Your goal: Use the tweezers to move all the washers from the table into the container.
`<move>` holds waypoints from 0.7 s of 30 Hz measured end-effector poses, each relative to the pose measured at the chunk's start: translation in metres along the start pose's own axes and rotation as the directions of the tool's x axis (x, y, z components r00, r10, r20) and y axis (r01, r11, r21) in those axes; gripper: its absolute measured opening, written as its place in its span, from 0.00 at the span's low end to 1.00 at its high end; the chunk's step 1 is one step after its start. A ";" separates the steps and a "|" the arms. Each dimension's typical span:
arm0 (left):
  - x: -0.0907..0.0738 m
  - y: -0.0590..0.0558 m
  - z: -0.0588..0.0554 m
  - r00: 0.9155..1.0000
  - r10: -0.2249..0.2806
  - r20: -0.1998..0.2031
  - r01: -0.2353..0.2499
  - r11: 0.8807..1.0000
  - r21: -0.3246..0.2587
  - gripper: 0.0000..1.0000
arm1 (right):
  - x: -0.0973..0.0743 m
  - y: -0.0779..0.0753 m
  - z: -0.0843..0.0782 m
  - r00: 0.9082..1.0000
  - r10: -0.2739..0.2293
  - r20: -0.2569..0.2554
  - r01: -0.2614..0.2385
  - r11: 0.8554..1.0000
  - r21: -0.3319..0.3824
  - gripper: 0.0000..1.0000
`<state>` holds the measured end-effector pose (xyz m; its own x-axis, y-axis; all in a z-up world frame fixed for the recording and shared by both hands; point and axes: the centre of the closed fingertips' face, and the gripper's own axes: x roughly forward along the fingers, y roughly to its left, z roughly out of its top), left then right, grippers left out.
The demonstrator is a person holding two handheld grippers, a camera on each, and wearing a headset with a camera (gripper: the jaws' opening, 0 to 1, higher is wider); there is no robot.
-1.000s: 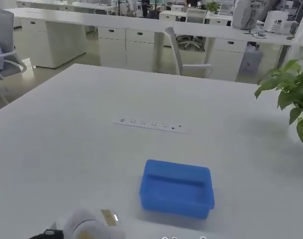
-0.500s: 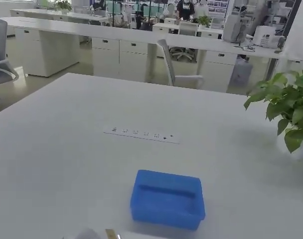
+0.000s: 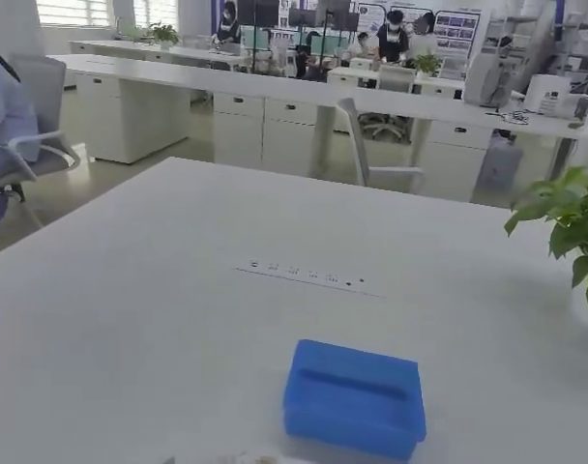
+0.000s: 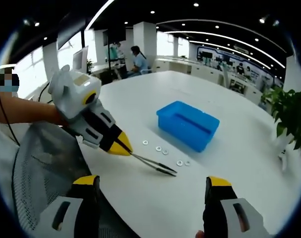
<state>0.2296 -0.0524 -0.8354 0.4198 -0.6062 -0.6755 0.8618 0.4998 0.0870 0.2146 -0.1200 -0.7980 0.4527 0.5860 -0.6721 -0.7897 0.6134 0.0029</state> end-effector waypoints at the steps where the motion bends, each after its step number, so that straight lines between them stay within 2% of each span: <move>1: -0.005 -0.001 0.005 1.000 0.008 0.006 -0.008 1.000 0.005 0.00 | 0.004 0.003 -0.001 1.000 0.015 -0.009 -0.015 1.000 -0.004 0.81; 2: -0.007 -0.001 0.008 1.000 0.015 0.014 -0.015 1.000 0.006 0.00 | 0.008 0.004 -0.003 0.999 0.026 -0.027 -0.026 1.000 -0.011 0.76; 3: -0.010 -0.001 0.011 1.000 0.019 0.021 -0.019 1.000 0.005 0.00 | 0.013 0.009 -0.007 0.997 0.058 -0.060 -0.060 0.998 -0.033 0.70; 5: -0.017 -0.002 0.019 0.999 0.026 0.039 -0.026 1.000 -0.002 0.00 | 0.023 0.013 -0.006 0.993 0.086 -0.077 -0.091 0.993 -0.072 0.63; 6: -0.019 -0.003 0.022 0.999 0.028 0.047 -0.028 1.000 -0.006 0.00 | 0.026 0.017 -0.007 0.990 0.108 -0.095 -0.116 0.990 -0.085 0.58; 7: -0.024 -0.004 0.026 0.998 0.030 0.062 -0.029 0.999 -0.014 0.00 | 0.030 0.024 -0.009 0.980 0.149 -0.132 -0.163 0.981 -0.101 0.53; 8: -0.026 -0.005 0.028 0.997 0.028 0.067 -0.027 1.000 -0.016 0.00 | 0.032 0.023 -0.007 0.980 0.144 -0.138 -0.161 0.980 -0.121 0.49; 9: -0.030 -0.007 0.031 0.997 0.029 0.074 -0.028 0.999 -0.015 0.00 | 0.036 0.022 0.000 0.983 0.134 -0.123 -0.153 0.974 -0.164 0.44; 12: -0.037 -0.006 0.036 0.995 0.042 0.086 -0.042 0.999 0.000 0.00 | 0.043 0.026 0.009 0.982 0.146 -0.116 -0.166 0.967 -0.193 0.39; 16: -0.044 -0.007 0.043 0.995 0.035 0.088 -0.038 0.999 0.032 0.00 | 0.052 0.030 0.020 0.980 0.165 -0.114 -0.189 0.948 -0.255 0.28; 18: -0.046 -0.006 0.044 0.996 0.037 0.080 -0.041 0.998 0.057 0.00 | 0.054 0.035 0.022 0.975 0.184 -0.125 -0.211 0.943 -0.258 0.26; 21: -0.049 -0.004 0.047 0.997 0.021 0.078 -0.026 0.997 0.067 0.00 | 0.056 0.039 0.025 0.973 0.195 -0.120 -0.222 0.934 -0.280 0.23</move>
<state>0.2186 -0.0535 -0.7680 0.4583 -0.6421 -0.6146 0.8679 0.4725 0.1534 0.2195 -0.0497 -0.8166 0.2368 0.6270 -0.7422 -0.9540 0.2948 -0.0554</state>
